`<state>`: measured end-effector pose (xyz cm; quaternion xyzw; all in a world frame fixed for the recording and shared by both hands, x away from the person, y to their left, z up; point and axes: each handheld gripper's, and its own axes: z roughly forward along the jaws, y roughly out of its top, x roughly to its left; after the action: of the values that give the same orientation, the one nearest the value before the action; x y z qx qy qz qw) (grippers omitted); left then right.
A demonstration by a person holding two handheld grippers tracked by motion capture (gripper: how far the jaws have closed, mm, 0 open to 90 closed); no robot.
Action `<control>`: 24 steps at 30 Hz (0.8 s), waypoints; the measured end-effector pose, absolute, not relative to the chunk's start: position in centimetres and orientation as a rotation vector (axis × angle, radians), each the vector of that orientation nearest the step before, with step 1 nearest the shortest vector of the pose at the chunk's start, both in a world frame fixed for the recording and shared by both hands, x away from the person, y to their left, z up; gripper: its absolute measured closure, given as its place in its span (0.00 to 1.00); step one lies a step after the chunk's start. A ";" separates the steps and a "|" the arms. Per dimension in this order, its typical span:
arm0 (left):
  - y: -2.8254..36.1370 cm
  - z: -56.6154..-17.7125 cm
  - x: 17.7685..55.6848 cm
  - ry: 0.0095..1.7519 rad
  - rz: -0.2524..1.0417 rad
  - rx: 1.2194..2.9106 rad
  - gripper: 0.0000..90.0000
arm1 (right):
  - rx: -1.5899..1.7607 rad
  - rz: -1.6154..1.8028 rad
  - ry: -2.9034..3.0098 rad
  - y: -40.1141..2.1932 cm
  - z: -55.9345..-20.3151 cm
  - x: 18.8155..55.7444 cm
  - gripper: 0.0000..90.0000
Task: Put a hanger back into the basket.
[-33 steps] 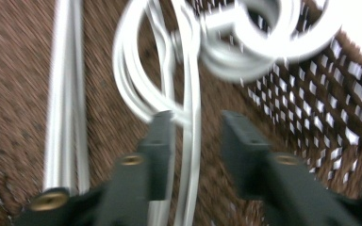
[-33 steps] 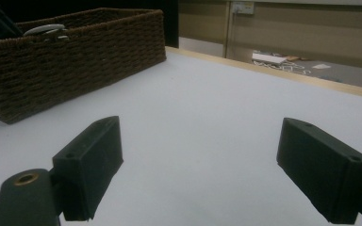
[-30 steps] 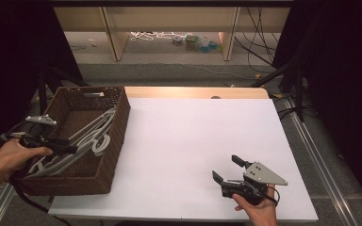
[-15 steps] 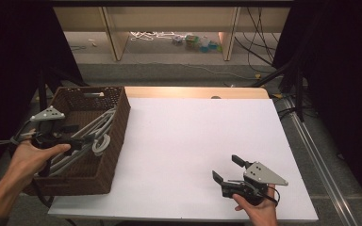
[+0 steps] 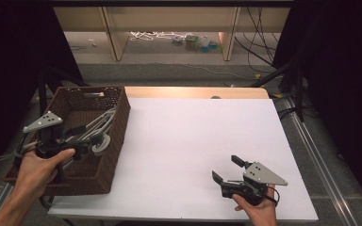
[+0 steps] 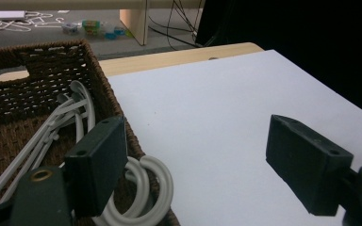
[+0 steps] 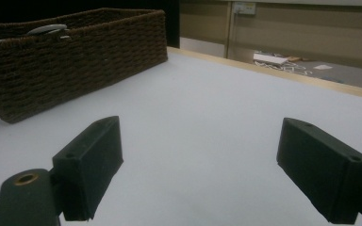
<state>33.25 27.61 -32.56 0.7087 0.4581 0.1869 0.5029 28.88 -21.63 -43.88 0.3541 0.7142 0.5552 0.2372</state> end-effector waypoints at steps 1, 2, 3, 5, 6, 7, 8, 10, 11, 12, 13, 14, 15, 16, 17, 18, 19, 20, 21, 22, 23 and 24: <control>27.4 -32.6 33.1 1.100 0.453 1.710 0.23 | 0.970 1.523 1.956 -21.6 -43.9 28.9 0.17; 27.2 -32.7 33.0 1.093 0.458 1.710 0.23 | 0.972 1.523 1.956 -21.6 -43.9 28.9 0.17; 27.0 -32.8 32.8 1.088 0.470 1.706 0.23 | 0.971 1.523 1.957 -21.6 -43.9 28.9 0.17; 26.6 -32.9 32.5 1.076 0.503 1.718 0.23 | 0.972 1.521 1.957 -21.6 -43.9 28.9 0.17; 26.2 -33.0 32.2 1.073 0.499 1.716 0.23 | 0.972 1.522 1.956 -21.6 -43.9 28.9 0.17; 26.0 -33.1 32.1 1.070 0.493 1.707 0.23 | 0.971 1.522 1.956 -21.6 -43.9 28.9 0.17; 25.8 -33.1 31.9 1.056 0.495 1.710 0.23 | 0.970 1.521 1.956 -21.6 -43.9 28.9 0.17; 25.2 -33.4 31.5 1.027 0.496 1.701 0.23 | 0.971 1.522 1.956 -21.6 -43.9 28.9 0.17; 24.9 -33.4 31.3 1.023 0.495 1.704 0.23 | 0.972 1.522 1.956 -21.6 -43.9 28.9 0.17; 24.7 -33.5 31.2 1.015 0.496 1.701 0.23 | 0.971 1.522 1.956 -21.6 -43.9 28.9 0.17; 24.4 -33.6 31.0 1.024 0.488 1.710 0.23 | 0.970 1.521 1.956 -21.6 -43.9 28.8 0.17; 24.1 -33.8 30.8 1.011 0.499 1.719 0.23 | 0.970 1.522 1.956 -21.6 -43.8 28.8 0.17; 23.9 -33.9 30.8 1.011 0.499 1.722 0.23 | 0.968 1.520 1.958 -21.6 -43.8 28.8 0.17; 23.6 -34.0 30.6 1.011 0.490 1.739 0.23 | 0.967 1.521 1.958 -21.6 -43.8 28.8 0.17; 23.4 -34.0 30.4 1.018 0.489 1.742 0.23 | 0.970 1.519 1.961 -21.6 -43.8 28.8 0.17; 23.1 -34.2 30.3 1.012 0.498 1.734 0.24 | 0.968 1.499 1.965 -21.7 -43.8 28.7 0.17; 23.0 -34.3 30.2 1.002 0.509 1.726 0.24 | 0.968 1.499 1.964 -21.7 -43.8 28.7 0.17; 22.8 -34.3 30.1 1.008 0.510 1.733 0.24 | 0.968 1.501 1.964 -21.7 -43.8 28.7 0.17; 22.7 -34.3 29.9 1.011 0.514 1.732 0.24 | 0.969 1.499 1.966 -21.7 -43.8 28.7 0.17; 22.5 -34.3 29.8 1.010 0.527 1.729 0.24 | 0.969 1.497 1.966 -21.7 -43.8 28.7 0.17; 22.4 -34.3 29.7 1.010 0.532 1.722 0.24 | 0.970 1.497 1.965 -21.7 -43.8 28.7 0.17; 22.2 -34.4 29.5 1.011 0.533 1.710 0.24 | 0.969 1.498 1.964 -21.7 -43.8 28.7 0.17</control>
<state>29.47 22.17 -34.42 0.7121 0.4210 0.2220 0.5161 28.74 -21.66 -43.76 0.3544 0.7182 0.5479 0.2415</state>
